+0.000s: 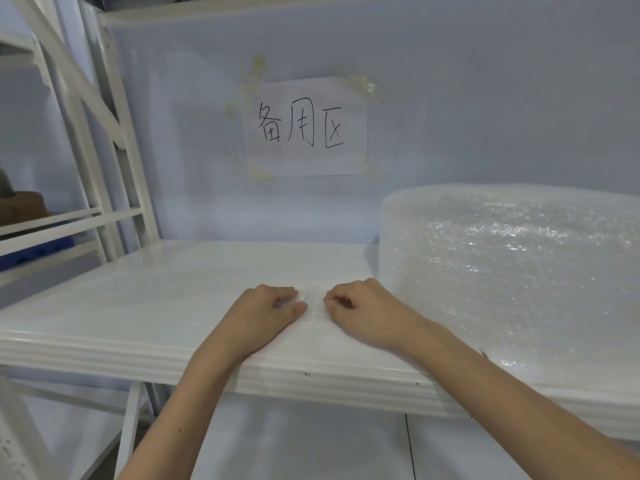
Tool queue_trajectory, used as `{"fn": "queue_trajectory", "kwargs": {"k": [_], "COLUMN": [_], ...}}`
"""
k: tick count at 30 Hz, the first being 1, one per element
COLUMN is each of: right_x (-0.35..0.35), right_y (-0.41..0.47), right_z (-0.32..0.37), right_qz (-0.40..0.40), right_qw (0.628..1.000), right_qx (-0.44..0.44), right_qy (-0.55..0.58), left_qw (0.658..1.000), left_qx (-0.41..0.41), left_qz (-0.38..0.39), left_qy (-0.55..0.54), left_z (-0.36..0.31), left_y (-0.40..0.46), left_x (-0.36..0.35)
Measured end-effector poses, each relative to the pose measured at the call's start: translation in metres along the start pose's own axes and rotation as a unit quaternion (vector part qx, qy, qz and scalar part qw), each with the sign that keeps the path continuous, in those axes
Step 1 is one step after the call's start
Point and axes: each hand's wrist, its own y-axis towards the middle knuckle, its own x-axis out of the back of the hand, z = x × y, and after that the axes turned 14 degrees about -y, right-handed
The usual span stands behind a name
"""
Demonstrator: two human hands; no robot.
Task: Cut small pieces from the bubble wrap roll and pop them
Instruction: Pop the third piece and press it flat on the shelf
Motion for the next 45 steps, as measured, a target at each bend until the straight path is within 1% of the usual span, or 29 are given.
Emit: {"fn": "queue_trajectory", "kwargs": {"k": [4, 8, 12, 15, 21, 28, 34, 45], "right_x": [-0.0002, -0.0013, -0.001, -0.0012, -0.0008, -0.002, -0.0021, -0.0013], "right_y": [-0.0001, 0.0009, 0.001, 0.0011, 0.0009, 0.0019, 0.0008, 0.0002], "right_z": [-0.0011, -0.0038, -0.0035, -0.0035, -0.0035, -0.0055, -0.0039, -0.0038], "right_qz": [0.013, 0.024, 0.023, 0.02, 0.02, 0.028, 0.015, 0.015], "right_qw": [1.0, 1.0, 0.999, 1.0, 1.0, 0.999, 1.0, 0.999], "right_qx": [-0.007, 0.0, 0.005, 0.004, 0.006, 0.009, 0.019, 0.027], "right_qy": [-0.01, -0.018, -0.022, -0.022, -0.023, -0.018, -0.015, -0.012], "left_qw": [1.0, 0.999, 1.0, 0.999, 0.999, 0.999, 0.999, 0.999], "left_qx": [0.013, 0.027, 0.01, -0.004, -0.002, 0.001, 0.0, -0.005], "left_qz": [-0.005, -0.013, 0.011, 0.024, 0.037, 0.038, 0.037, 0.035], "left_qy": [-0.013, 0.011, 0.008, 0.034, 0.022, 0.013, 0.017, 0.019], "left_z": [-0.0027, -0.0029, -0.0021, -0.0015, 0.0039, 0.0043, 0.0024, 0.0031], "left_y": [-0.0004, -0.0012, -0.0022, -0.0012, 0.002, 0.0029, 0.0018, 0.0004], "left_x": [-0.0009, -0.0006, 0.0013, 0.0008, -0.0007, -0.0005, -0.0009, -0.0005]}}
